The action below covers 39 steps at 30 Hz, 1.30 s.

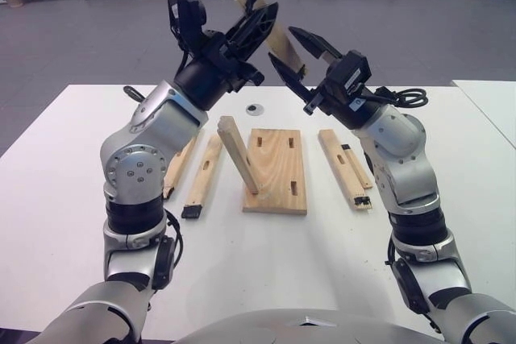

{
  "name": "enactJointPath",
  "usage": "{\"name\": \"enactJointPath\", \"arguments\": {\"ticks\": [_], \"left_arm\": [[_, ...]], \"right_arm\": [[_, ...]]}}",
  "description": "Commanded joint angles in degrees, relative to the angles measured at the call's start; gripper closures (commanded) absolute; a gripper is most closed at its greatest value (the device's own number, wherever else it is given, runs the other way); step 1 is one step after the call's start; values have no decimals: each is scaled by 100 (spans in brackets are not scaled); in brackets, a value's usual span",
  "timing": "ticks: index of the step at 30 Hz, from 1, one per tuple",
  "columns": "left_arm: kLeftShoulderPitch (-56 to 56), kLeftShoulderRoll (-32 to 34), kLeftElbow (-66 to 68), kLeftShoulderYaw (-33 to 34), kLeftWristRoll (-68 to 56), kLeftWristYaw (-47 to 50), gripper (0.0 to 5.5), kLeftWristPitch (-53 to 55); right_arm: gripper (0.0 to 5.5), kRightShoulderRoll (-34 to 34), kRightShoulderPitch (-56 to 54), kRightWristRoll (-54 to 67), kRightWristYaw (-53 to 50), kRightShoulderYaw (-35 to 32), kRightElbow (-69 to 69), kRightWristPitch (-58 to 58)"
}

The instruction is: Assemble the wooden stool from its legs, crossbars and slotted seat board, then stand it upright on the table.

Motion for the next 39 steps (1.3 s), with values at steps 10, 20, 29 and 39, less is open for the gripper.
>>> {"name": "enactJointPath", "arguments": {"ticks": [10,20,29,39], "left_arm": [[721,1229,1093,1715,688,88,511,143],[2915,-5,1040,1259,1676,277,511,-349],[2915,-406,1533,1143,2100,94,511,-767],[2930,-632,1650,1064,2325,-100,511,-982]], "right_arm": [[319,-122,788,-110,-469,-470,398,517],[319,106,1808,98,-940,-1134,1415,261],[319,246,2094,216,-742,-955,1774,112],[319,273,2108,204,-703,-924,1995,68]]}}
